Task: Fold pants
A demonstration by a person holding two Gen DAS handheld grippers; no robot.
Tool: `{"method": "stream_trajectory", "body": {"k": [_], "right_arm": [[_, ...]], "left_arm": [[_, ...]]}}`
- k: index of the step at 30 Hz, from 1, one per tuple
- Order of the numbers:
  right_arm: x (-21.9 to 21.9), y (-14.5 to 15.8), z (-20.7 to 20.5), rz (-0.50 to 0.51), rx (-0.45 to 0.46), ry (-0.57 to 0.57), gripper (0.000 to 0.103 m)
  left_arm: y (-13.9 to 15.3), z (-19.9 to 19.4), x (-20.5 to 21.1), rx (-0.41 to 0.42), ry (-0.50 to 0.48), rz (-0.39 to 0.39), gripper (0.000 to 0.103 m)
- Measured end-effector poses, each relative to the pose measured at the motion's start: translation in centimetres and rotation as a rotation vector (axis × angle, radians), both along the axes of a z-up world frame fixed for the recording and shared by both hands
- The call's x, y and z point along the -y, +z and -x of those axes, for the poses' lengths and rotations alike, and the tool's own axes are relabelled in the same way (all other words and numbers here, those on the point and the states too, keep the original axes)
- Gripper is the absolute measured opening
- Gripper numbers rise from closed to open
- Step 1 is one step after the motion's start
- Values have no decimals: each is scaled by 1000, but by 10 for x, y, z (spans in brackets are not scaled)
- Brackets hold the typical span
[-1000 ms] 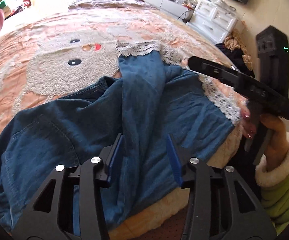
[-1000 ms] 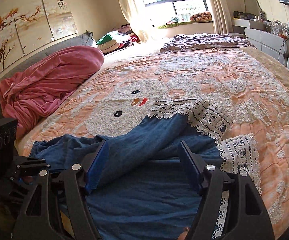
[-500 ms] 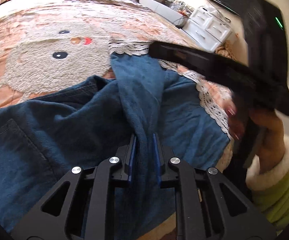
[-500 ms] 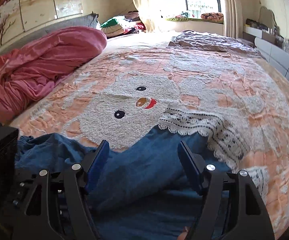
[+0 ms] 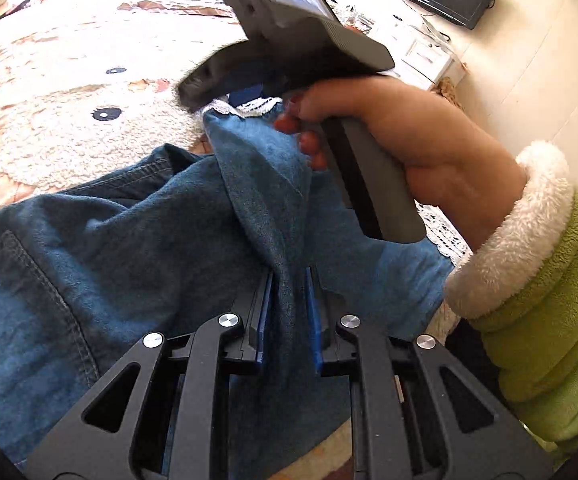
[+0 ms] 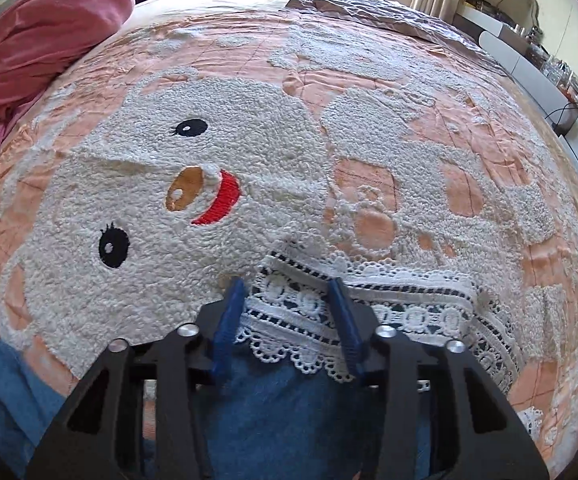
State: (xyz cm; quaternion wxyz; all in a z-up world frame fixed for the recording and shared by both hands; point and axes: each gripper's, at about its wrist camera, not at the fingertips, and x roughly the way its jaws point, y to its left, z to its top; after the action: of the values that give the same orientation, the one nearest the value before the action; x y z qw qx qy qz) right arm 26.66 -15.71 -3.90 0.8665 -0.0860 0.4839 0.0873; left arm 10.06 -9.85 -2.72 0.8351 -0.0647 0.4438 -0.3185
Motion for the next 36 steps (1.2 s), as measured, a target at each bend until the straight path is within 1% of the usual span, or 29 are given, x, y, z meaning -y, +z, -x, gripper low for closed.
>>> {"method": "stream_trajectory", "body": {"k": [1,2,5,7,9,10,12,14,17,18,19,20,22,25,27,29,33,36], "right_arm": [[7,3,2,-47,5,6,14],[15,7,5,-93,10,-2,12],[43,26,19,-197,55,-23,11],[62,40,33,-259,78,-47,11],[86,54,52,-345,108,-73,11],[96,60,61,-370,124,-88,11],[117,71,83,-414,161,-121,11],[136,78,106,-444,195,-153,11],[163,79,136,-501,224,-203,11],[170,78,145,-518,230,-221,11],[177,76,153,-530,233,-237,11],[182,73,160,-538,235,-251,11],[192,68,171,-569,233,-277,11],[206,63,192,-625,228,-314,11],[213,63,205,-655,228,-327,11],[217,63,221,-671,220,-336,11],[219,58,249,-640,193,-342,11],[223,50,266,-614,158,-348,11]], "left_arm": [[0,-1,-1,3,6,-3,9],[0,-2,-2,10,15,-8,9],[1,-3,-3,26,26,-16,10],[1,-5,-2,30,26,-13,12],[2,-2,1,42,23,-22,23],[2,1,0,49,19,-27,26],[4,1,2,57,-1,-28,38],[5,2,2,59,-22,-12,44],[7,6,7,96,-51,-23,44],[8,7,9,106,-63,-28,36],[8,8,12,112,-82,-35,25],[8,8,15,119,-99,-47,1],[9,13,21,136,-125,-78,0],[15,26,22,203,-155,-116,0],[23,33,17,250,-165,-118,0],[28,37,12,266,-178,-119,0],[32,46,9,266,-221,-121,0],[31,55,14,271,-261,-152,0]]}}
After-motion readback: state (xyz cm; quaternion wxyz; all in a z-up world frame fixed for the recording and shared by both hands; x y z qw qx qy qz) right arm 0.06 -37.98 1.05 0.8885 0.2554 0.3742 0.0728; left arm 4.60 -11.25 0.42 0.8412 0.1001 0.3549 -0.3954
